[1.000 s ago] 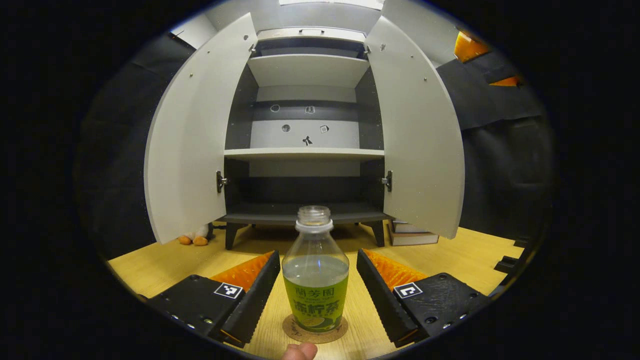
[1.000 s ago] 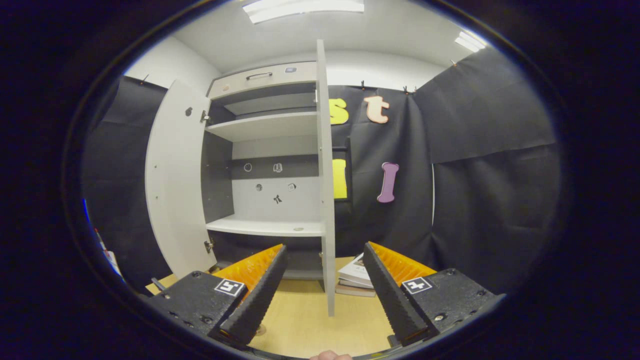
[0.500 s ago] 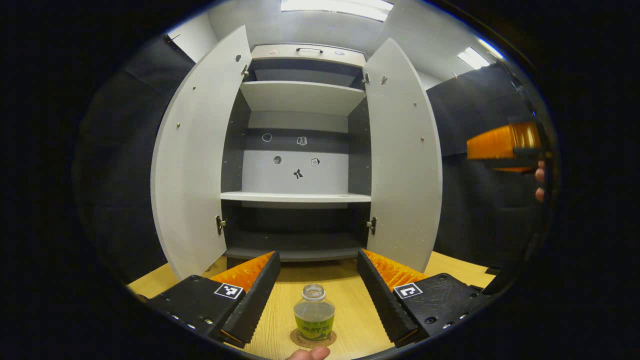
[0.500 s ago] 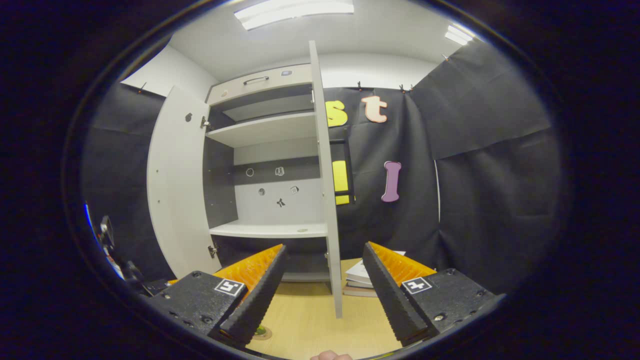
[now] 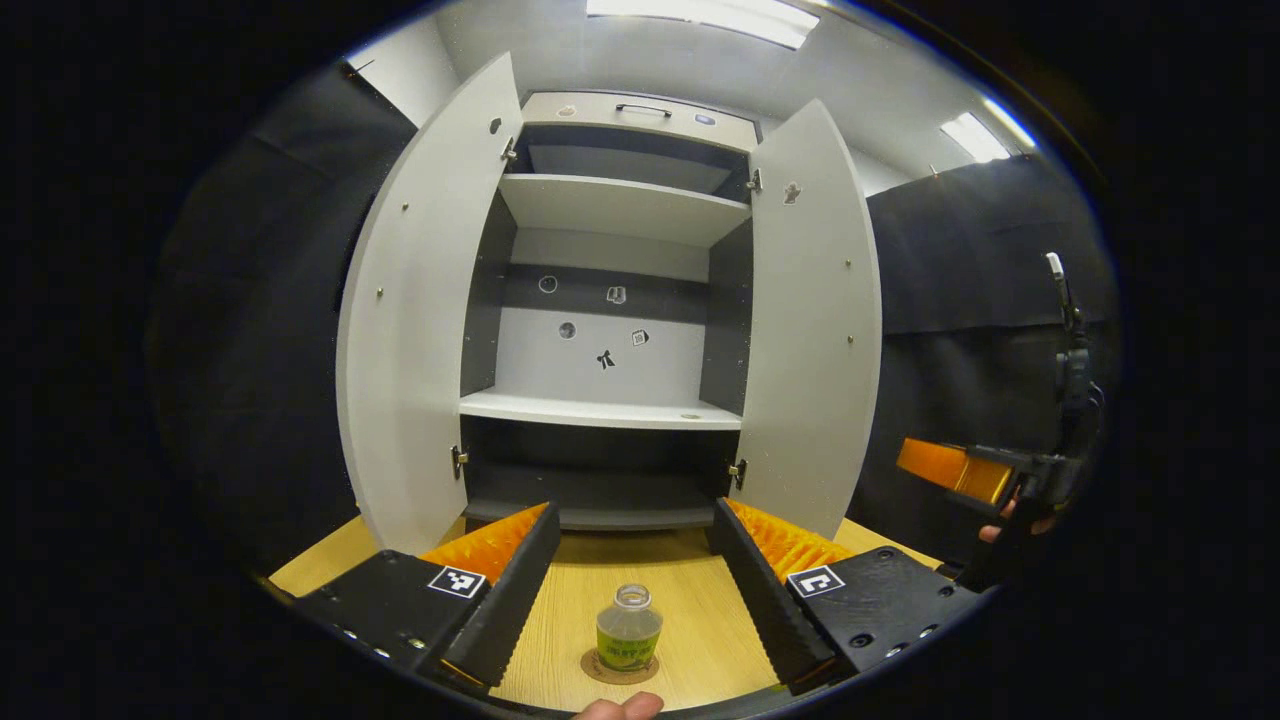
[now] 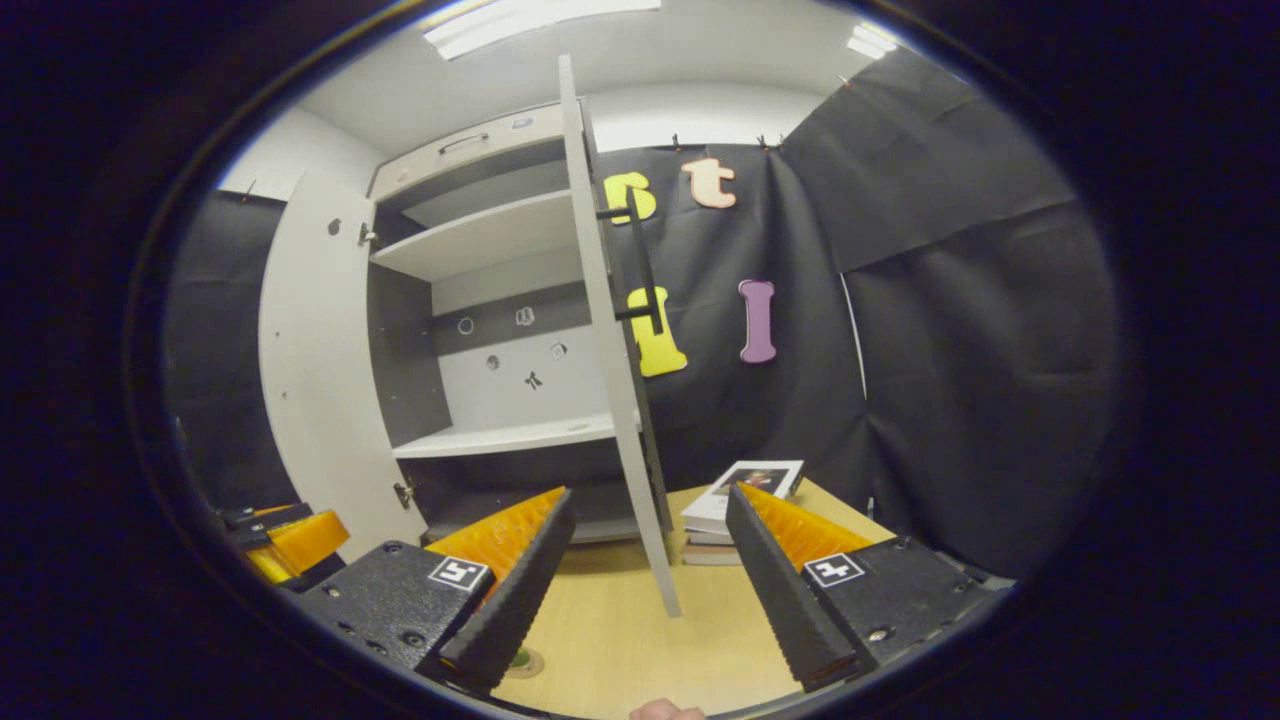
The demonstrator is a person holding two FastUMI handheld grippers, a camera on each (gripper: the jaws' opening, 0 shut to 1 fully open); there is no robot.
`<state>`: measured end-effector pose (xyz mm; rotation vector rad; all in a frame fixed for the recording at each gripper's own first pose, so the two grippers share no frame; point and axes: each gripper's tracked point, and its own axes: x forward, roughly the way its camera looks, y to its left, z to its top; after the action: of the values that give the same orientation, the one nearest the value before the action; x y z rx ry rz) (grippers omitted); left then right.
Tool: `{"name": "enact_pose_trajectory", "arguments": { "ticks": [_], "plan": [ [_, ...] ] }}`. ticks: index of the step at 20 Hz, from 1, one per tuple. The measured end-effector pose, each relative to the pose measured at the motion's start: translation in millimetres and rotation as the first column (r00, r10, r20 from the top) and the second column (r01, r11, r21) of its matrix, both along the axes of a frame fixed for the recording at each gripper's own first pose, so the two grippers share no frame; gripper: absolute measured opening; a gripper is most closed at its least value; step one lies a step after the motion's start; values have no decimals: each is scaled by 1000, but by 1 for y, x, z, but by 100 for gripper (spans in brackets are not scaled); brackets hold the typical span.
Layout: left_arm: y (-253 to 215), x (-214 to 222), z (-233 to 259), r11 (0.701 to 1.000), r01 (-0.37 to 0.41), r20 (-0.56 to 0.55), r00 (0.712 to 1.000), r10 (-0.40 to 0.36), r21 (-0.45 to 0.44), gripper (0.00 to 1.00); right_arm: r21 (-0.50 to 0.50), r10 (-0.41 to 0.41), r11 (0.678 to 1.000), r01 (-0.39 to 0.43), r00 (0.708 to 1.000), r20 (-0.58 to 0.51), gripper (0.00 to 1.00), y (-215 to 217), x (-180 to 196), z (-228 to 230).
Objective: Grasp the bottle in the cabinet with the left hand and place it on the coaster, then close the right door with the right hand and the left door with the left hand.
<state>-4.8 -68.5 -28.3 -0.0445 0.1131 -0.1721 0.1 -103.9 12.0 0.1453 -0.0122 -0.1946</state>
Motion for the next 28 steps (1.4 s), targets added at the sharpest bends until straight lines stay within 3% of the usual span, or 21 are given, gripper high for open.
{"name": "enact_pose_trajectory", "arguments": {
  "ticks": [2,3,5,9,11,12,16,17,18,21,24,28],
  "plan": [
    [9,-1,0,999,-35,2,999,35,2,94,-10,-20,1000,20,999,50,95,-31,11,43],
    [13,-1,2,998,-55,11,998,55,-3,94,-16,-31,999,32,997,64,99,-46,19,60],
    [18,-2,-1,996,-83,13,996,83,-14,94,-20,-48,999,50,996,74,98,-70,39,89],
    [23,-6,-7,992,-115,8,993,115,-43,93,-10,-51,999,52,998,33,98,-95,77,109],
    [28,-2,-9,990,-135,4,991,135,-52,94,-9,-34,999,34,999,20,98,-94,89,111],
    [29,-2,-10,988,-143,3,990,143,-56,94,-12,-33,999,34,999,25,93,-92,92,112],
    [39,2,-13,983,-173,0,985,173,-57,95,-57,-23,998,25,999,49,98,-83,99,118],
    [41,3,-13,982,-179,4,984,179,-52,95,-86,-21,996,25,999,49,92,-77,98,121],
    [41,3,-13,982,-180,8,983,181,-47,95,-111,-26,993,32,998,53,96,-74,97,123],
    [46,9,-8,983,-183,24,983,183,-34,95,-161,-73,983,82,995,61,96,-76,96,126],
    [47,10,-4,983,-179,32,983,181,-41,95,-143,-95,984,104,993,71,96,-73,94,125],
    [47,6,-4,985,-172,34,984,173,-34,95,-126,-61,990,71,995,76,96,-51,95,122]
  ]
}}
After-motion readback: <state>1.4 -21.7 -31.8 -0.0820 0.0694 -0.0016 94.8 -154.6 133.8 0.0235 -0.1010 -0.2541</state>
